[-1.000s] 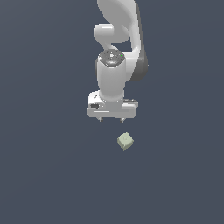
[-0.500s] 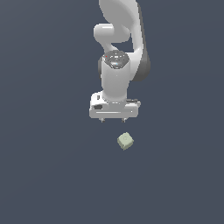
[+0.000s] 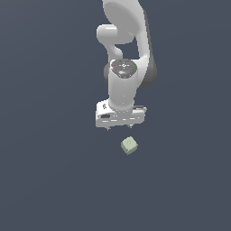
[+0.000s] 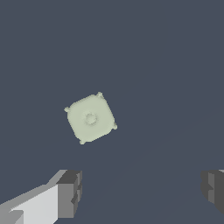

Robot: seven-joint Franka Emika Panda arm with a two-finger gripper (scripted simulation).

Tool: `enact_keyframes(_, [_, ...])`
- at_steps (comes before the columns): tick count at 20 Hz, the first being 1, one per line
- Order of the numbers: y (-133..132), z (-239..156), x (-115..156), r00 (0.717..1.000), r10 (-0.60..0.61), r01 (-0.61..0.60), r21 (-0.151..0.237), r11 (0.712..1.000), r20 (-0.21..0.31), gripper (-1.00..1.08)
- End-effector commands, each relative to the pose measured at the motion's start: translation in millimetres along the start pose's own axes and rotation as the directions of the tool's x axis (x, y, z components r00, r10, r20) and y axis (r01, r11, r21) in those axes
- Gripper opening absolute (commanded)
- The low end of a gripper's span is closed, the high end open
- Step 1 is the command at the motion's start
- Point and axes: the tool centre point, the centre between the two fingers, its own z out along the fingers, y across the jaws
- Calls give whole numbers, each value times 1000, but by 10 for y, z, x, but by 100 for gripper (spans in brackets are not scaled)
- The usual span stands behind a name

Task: Pick up the object and move it to a goal position.

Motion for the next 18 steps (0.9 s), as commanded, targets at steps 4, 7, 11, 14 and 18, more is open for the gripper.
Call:
enact_keyframes(4, [-138, 192, 119, 992, -125, 125, 2, 992, 3, 100])
enact_keyframes(7, [-239, 330, 198, 977, -213, 213, 6, 977, 4, 100])
enact_keyframes(11, [-356, 489, 280, 951, -308, 308, 12, 951, 4, 100])
enact_keyframes(14, [-423, 579, 323, 933, -360, 360, 16, 933, 3, 100])
enact_keyframes(18, [-483, 660, 359, 915, -404, 404, 20, 914, 1, 100])
